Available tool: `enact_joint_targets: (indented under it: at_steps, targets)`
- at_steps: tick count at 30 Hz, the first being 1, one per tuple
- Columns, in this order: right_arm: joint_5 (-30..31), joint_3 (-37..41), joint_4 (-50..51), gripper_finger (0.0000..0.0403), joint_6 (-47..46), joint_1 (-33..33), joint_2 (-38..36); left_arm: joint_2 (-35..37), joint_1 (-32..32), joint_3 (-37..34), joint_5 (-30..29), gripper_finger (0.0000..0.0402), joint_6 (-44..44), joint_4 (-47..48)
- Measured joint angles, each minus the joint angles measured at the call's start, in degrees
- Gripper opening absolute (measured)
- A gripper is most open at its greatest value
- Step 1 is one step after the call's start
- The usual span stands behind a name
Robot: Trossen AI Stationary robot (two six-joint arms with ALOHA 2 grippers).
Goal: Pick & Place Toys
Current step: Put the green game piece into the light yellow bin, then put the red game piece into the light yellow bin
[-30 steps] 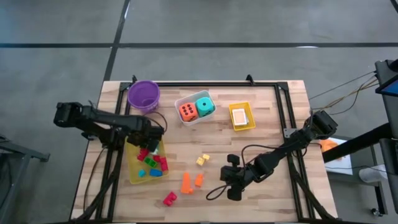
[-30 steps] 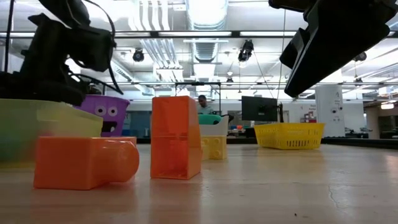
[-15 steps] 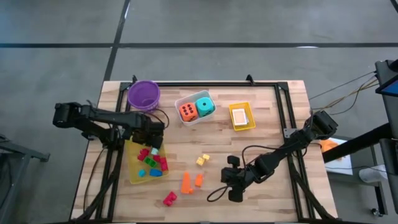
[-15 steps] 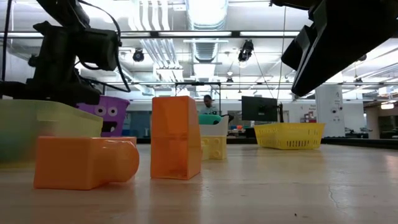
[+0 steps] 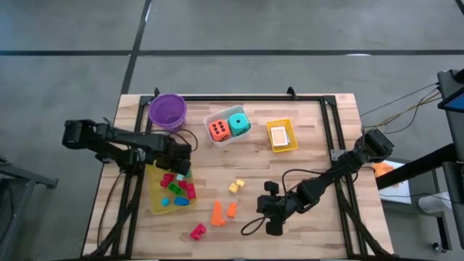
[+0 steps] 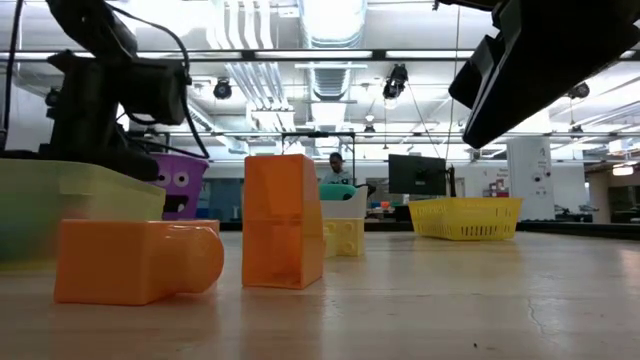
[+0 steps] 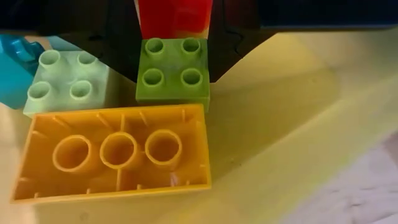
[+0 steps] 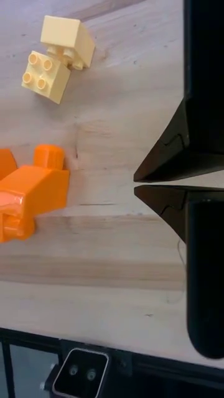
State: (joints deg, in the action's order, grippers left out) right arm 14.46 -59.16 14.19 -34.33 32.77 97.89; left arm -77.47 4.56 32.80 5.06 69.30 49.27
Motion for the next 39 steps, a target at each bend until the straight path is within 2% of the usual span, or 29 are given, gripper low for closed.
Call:
enact_joint_targets:
  at_steps: [14,21,24,32,35,39]
  targets:
    - [0.0,-0.4,0.2,0.0019,1.5,0.1,0.0,-0.1,-0.1,0.7,0.5,0.0145,-1.1,0.1]
    - [0.0,-0.6,0.2,0.0019,1.5,0.1,0.0,-0.2,-0.2,5.6,-0.6,0.0155,-2.0,0.9]
    - [0.0,-0.7,0.2,0.0019,1.4,0.1,0.0,-0.2,-0.2,8.4,-0.8,0.0183,-3.0,2.6]
    - [0.0,-0.7,0.5,0.0019,1.3,0.2,0.0,-0.2,-0.3,12.3,0.1,0.0292,-4.2,8.2]
    - [0.0,-0.7,0.5,0.0019,1.3,0.3,0.0,-0.1,-0.4,13.1,1.1,0.0314,-5.0,11.3]
    - [0.0,-0.7,0.4,0.0019,1.3,0.3,0.0,-0.1,-0.4,13.9,1.2,0.0323,-5.0,13.7]
